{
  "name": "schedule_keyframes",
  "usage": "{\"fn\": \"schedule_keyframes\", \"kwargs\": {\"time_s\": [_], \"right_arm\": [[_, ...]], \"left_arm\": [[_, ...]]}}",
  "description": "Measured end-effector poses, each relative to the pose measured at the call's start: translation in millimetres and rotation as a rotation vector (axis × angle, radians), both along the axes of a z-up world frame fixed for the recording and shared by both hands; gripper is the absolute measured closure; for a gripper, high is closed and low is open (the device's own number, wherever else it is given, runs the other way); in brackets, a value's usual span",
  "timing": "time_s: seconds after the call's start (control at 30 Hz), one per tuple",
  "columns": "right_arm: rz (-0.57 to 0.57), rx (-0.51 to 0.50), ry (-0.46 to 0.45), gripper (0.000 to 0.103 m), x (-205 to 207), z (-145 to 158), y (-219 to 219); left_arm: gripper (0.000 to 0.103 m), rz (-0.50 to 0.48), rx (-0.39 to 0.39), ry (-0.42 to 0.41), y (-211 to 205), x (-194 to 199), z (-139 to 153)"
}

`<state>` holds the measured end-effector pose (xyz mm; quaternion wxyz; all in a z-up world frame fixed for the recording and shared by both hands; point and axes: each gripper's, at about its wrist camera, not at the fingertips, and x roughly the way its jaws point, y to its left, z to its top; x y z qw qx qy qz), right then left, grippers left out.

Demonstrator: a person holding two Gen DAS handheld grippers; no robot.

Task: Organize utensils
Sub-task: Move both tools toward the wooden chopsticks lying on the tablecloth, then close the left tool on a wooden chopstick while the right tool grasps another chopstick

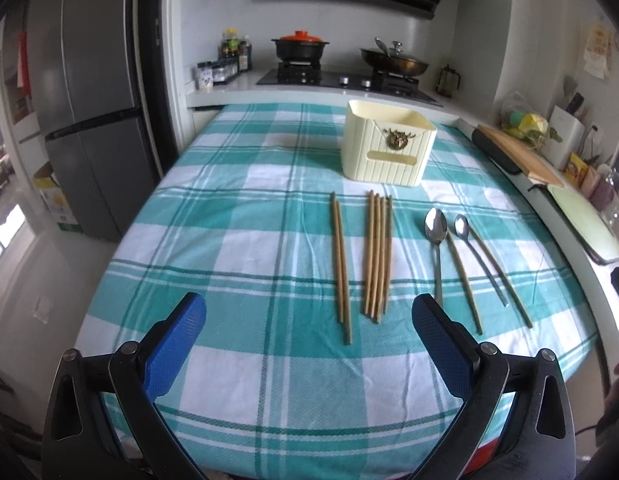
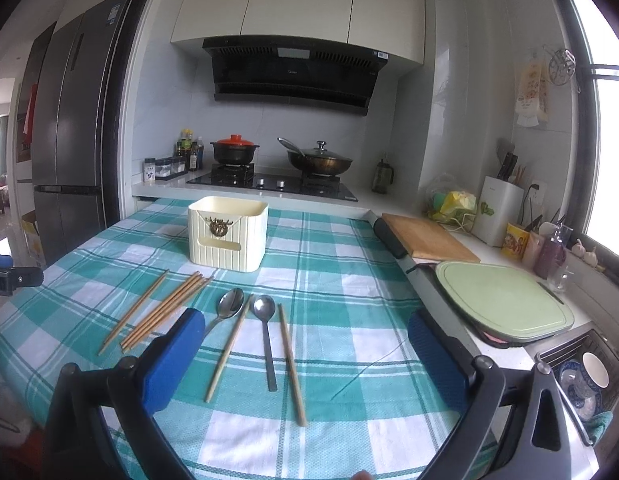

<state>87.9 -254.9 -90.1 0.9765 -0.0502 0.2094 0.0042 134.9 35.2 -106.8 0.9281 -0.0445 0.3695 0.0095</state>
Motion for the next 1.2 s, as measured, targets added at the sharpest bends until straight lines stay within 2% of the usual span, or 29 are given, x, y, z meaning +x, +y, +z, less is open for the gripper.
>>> {"fn": "schedule_keyframes", "kwargs": {"time_s": [0.17, 0.3, 0.47, 0.6, 0.77, 0.97, 1.2], "right_arm": [[-0.010, 0.048, 0.114, 0.000, 15.5, -23.9, -11.4], [-0.046, 0.071, 0.185, 0.000, 26.3, -38.1, -25.1], [-0.063, 0.106, 0.233, 0.000, 34.4, -47.4, -32.2], [-0.051, 0.134, 0.259, 0.000, 41.4, -52.5, -29.2], [-0.048, 0.132, 0.275, 0.000, 45.7, -55.3, -25.2], [-0.045, 0.139, 0.293, 0.000, 51.7, -57.9, -25.2], [-0.036, 0.143, 0.296, 0.000, 56.7, -58.0, -22.6]], "left_arm": [[0.000, -0.055, -0.089, 0.045, 4.2, 14.6, -15.0], [0.000, -0.067, -0.106, 0.054, 6.4, 32.4, -21.7], [0.000, -0.093, -0.061, 0.066, 7.3, 69.1, -35.2], [0.000, -0.129, -0.005, 0.120, 2.3, 107.6, -59.6], [0.001, -0.126, 0.047, 0.167, -0.4, 141.1, -86.9], [0.001, -0.111, 0.083, 0.205, -0.7, 160.6, -107.5], [0.001, -0.097, 0.142, 0.232, -3.4, 166.1, -120.0]]}}
